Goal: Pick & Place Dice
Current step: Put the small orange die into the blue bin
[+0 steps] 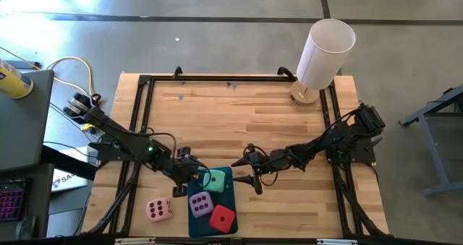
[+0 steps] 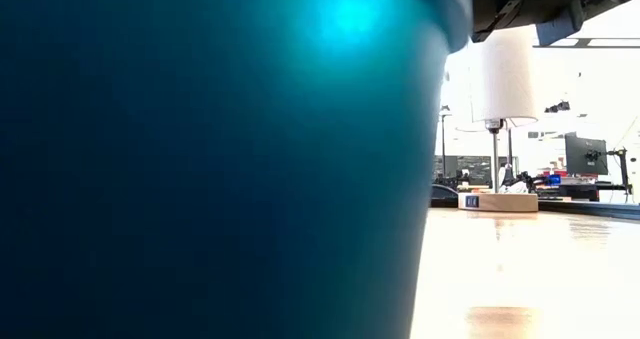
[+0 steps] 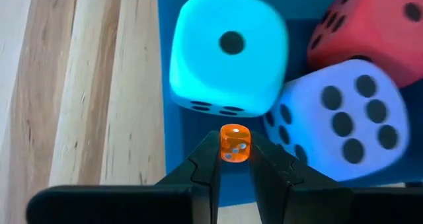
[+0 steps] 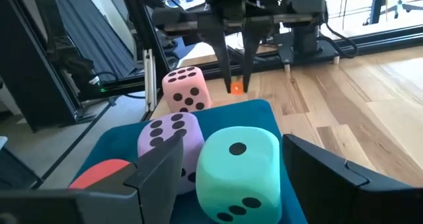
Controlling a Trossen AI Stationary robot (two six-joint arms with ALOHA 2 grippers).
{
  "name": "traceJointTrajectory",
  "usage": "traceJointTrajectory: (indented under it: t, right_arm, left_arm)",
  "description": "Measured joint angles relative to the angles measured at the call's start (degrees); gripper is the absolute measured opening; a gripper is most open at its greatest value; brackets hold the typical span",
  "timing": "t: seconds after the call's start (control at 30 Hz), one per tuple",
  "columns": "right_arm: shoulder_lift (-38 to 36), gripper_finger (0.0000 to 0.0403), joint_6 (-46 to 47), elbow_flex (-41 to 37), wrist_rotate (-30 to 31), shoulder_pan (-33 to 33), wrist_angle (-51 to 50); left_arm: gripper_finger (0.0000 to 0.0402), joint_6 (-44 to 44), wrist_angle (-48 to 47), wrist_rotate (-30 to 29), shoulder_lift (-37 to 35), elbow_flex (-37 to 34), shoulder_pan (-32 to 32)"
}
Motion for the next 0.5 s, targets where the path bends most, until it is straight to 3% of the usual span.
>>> traceJointTrajectory:
  t: [0.5]
  right_arm:
    - [0.0, 0.0249, -0.2, 0.0, 0.0, 0.9, -1.4]
  left_arm:
    - [0.0060, 1.3, 0.0, 0.7, 5.4, 0.0, 0.3]
